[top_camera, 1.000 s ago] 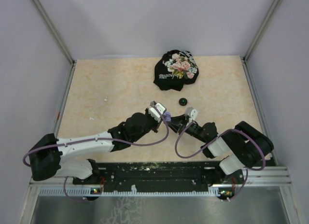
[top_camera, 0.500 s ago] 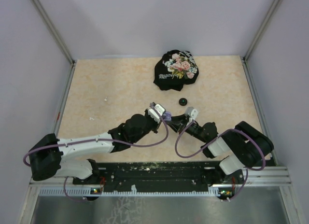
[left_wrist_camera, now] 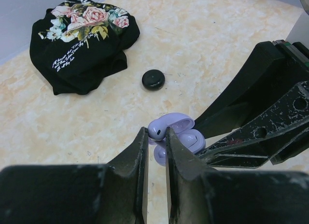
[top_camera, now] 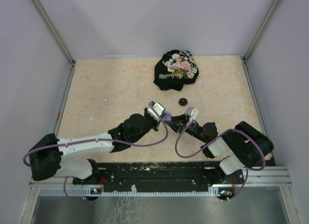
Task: Insert the wireless bluetooth earbuds into the charging case
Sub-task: Place the earbud in the charging case.
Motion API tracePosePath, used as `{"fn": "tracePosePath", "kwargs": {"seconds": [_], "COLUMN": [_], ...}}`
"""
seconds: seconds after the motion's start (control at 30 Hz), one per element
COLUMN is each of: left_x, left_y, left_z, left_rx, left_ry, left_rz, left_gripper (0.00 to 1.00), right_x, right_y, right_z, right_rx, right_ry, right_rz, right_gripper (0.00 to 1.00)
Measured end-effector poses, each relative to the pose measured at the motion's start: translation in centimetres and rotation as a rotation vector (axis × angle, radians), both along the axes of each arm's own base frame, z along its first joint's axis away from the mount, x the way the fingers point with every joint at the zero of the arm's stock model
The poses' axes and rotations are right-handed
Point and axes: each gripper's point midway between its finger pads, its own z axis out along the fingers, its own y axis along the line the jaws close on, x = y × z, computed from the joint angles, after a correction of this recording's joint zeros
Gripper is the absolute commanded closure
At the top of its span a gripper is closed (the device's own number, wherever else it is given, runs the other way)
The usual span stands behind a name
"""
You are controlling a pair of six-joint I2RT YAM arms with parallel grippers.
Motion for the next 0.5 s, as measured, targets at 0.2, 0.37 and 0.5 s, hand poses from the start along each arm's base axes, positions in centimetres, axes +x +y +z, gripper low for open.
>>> {"fn": "tracePosePath", "kwargs": {"seconds": [0.2,0.37,0.5], "left_x": [0.2,0.4,0.3], "left_y": [-0.2,-0.4,-0.3], "left_z": [-0.4,-1.1,-1.8], "left_rx": [0.013,0.025,0.035], "left_ry": [-0.009,-0.007,-0.002], "left_rz": [0.001,0.002,0.001], "left_gripper": [0.91,0.91,0.91], "right_x": [0.0,0.0,0.0], "right_y": [0.0,0.0,0.0], "right_z": [0.0,0.0,-0.1], "right_rx": [0.002,0.003,0.0], "right_ry": [0.004,0.005,0.008], "right_rz": [0.001,0.001,0.001], "right_gripper": [1.0,1.0,1.0]}}
